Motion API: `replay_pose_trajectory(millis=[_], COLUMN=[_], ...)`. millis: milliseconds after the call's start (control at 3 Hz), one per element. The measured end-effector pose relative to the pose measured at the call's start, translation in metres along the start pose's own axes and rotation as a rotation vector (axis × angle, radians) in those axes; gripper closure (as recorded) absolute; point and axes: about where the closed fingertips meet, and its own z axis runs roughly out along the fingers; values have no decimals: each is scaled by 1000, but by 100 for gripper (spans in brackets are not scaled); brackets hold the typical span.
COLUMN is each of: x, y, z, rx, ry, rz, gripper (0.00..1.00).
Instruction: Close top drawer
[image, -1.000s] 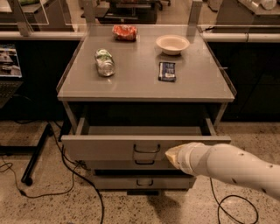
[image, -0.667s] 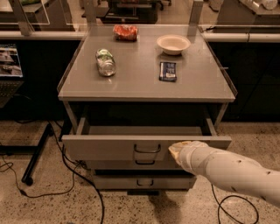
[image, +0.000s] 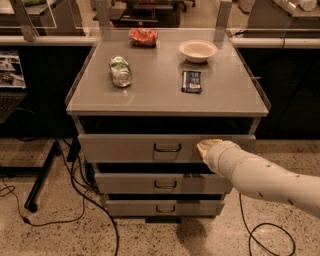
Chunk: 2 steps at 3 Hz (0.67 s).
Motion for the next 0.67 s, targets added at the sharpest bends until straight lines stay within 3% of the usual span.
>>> replay_pose_trajectory(millis=[667], x=[6], y=[6], z=[-15], rx=[-40], ry=[26], rz=[26], gripper=[100])
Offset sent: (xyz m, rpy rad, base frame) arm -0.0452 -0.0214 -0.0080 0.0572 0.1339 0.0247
